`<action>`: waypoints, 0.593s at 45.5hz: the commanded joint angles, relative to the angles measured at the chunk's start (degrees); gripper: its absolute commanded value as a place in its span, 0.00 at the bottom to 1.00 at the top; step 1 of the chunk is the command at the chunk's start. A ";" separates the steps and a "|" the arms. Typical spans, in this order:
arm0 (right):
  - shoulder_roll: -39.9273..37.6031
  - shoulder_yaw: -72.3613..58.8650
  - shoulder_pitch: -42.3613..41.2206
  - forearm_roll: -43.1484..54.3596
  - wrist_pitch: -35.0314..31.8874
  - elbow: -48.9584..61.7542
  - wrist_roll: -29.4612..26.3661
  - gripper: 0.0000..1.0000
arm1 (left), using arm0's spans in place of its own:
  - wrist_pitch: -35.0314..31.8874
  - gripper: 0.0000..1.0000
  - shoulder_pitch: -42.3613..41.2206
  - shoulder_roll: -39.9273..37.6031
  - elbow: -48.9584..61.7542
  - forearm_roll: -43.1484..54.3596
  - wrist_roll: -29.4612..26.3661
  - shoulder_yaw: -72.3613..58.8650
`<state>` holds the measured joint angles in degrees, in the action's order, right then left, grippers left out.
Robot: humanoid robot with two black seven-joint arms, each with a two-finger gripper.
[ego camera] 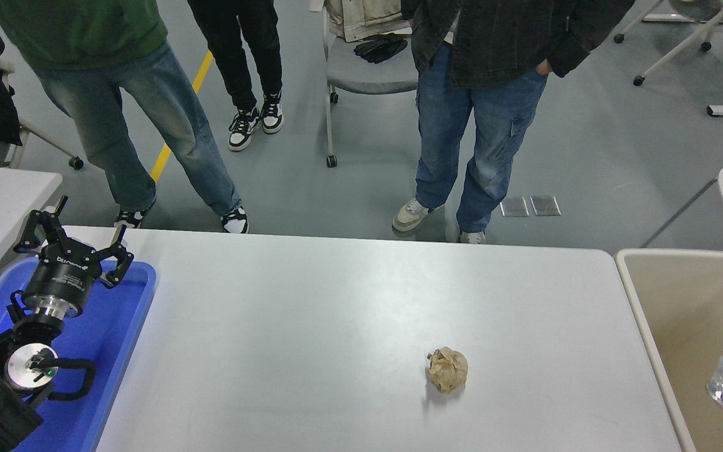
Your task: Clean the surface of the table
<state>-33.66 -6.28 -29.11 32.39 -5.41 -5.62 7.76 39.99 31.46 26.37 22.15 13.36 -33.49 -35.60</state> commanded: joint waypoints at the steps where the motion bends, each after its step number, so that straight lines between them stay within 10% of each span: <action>1: 4.40 0.04 0.64 -0.13 2.68 4.21 -1.87 0.00 | 0.00 1.00 0.00 0.00 0.00 -0.09 -0.08 0.00; 21: 4.31 0.13 -0.07 -0.22 1.98 4.21 -2.40 0.00 | 0.00 1.00 0.00 0.00 0.00 0.00 -0.08 0.00; 24: 4.13 -0.05 -0.24 -0.22 2.68 4.21 -2.23 0.71 | 0.00 1.00 0.00 0.00 0.00 0.00 0.00 0.00; 27: 3.96 -0.05 -0.24 -0.22 2.16 4.21 -2.22 1.00 | 0.00 1.00 0.00 0.00 0.00 0.00 0.00 0.00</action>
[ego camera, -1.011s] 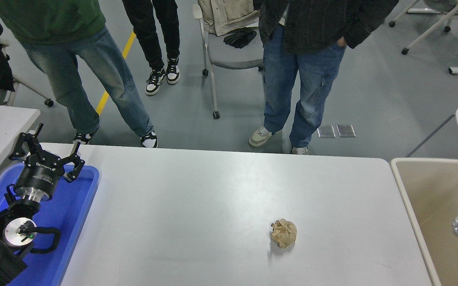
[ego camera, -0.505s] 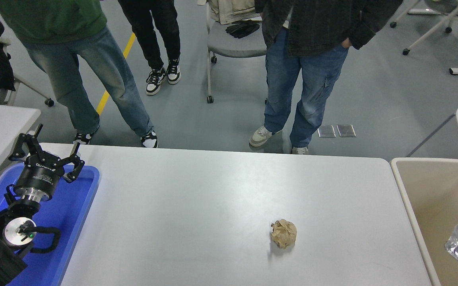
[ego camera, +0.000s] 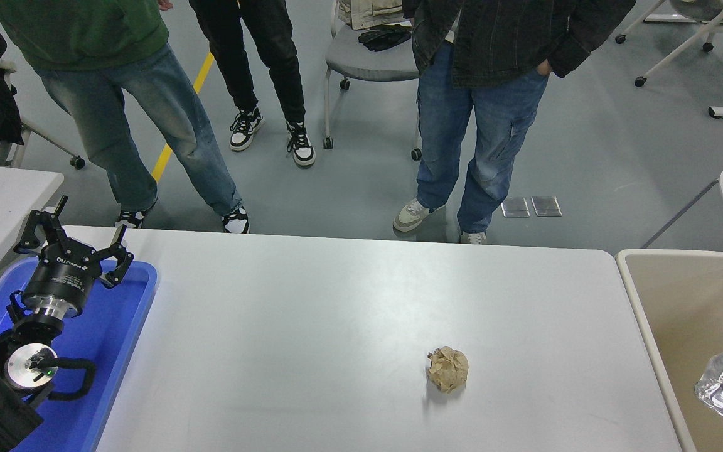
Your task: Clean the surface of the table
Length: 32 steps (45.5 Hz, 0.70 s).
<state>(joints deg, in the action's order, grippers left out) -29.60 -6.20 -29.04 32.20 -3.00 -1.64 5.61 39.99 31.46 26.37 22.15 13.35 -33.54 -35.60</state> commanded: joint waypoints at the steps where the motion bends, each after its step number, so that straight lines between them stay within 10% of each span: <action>1: -0.20 -0.13 -0.32 -0.03 -0.33 0.24 -0.08 1.00 | 0.00 1.00 0.00 0.00 0.00 0.01 0.05 0.00; 32: -2.30 7.94 -5.50 -13.47 -0.42 -1.60 0.36 1.00 | 0.00 1.00 0.00 0.00 0.00 0.01 0.05 0.00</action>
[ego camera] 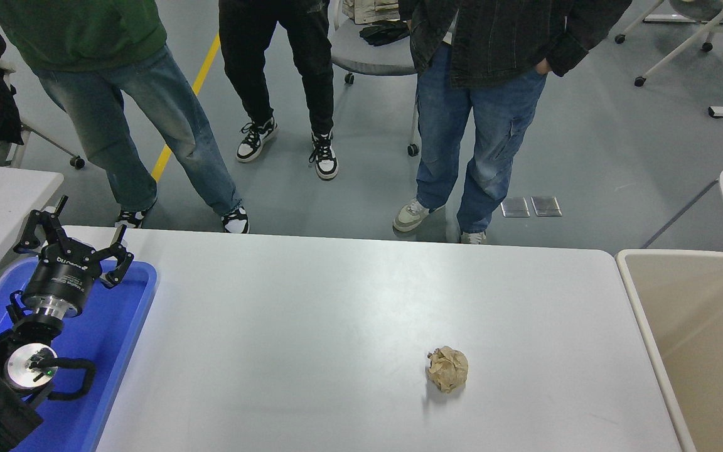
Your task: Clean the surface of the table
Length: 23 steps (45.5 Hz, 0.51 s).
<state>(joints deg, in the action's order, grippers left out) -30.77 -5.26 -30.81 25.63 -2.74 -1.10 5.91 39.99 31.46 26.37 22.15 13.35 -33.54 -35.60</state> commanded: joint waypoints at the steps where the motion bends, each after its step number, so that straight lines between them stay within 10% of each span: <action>1: -1.40 9.54 -4.25 -6.91 -0.68 -2.76 0.06 1.00 | 0.00 1.00 0.00 0.00 0.00 0.01 -0.03 0.00; 23: -5.80 59.56 -1.89 -6.91 -2.35 -29.38 0.41 1.00 | 0.00 1.00 0.00 0.00 0.00 0.01 0.05 0.00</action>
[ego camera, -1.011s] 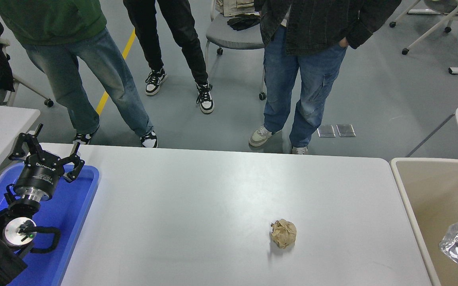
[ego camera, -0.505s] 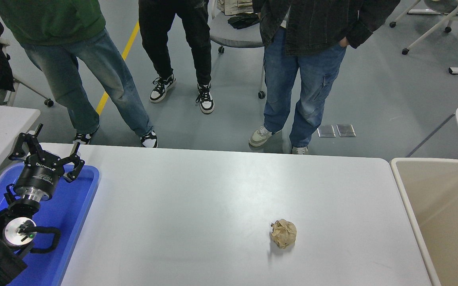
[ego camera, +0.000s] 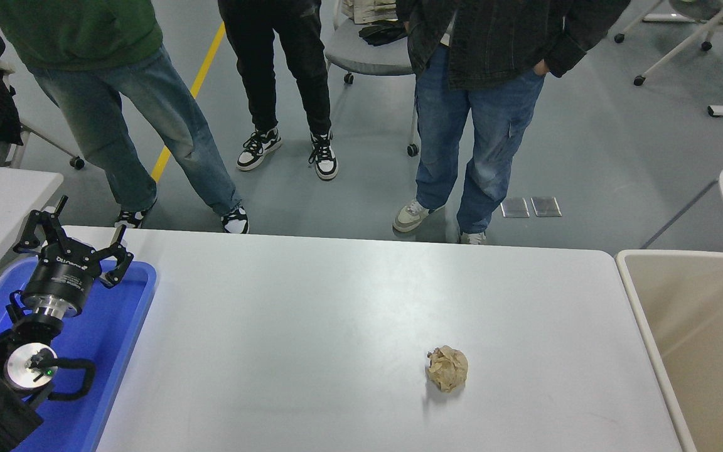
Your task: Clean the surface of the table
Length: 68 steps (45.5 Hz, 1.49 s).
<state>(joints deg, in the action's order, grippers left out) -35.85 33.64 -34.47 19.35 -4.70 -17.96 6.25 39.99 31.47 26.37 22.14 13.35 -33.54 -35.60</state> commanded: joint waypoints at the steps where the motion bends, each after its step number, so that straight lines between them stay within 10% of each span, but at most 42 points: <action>1: -0.62 21.98 2.30 -0.63 -0.48 -13.93 0.07 1.00 | 0.00 1.00 0.00 0.00 0.00 0.00 0.06 0.00; 32: 24.25 27.62 7.67 -0.55 -4.52 -17.73 30.57 1.00 | 0.00 1.00 0.00 0.00 0.00 0.00 0.06 0.00; 52: 24.51 22.35 7.05 -0.72 -4.52 -17.20 29.17 1.00 | 0.00 1.00 0.00 0.00 0.00 -0.08 0.06 0.00; 68: 10.82 8.03 5.74 5.50 11.02 -46.62 3.95 1.00 | 0.00 1.00 0.00 0.00 0.00 0.00 0.06 0.00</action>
<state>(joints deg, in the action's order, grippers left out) -15.46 51.35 -27.56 19.59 -3.14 -45.76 23.14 39.99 31.47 26.37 22.15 13.34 -33.51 -35.60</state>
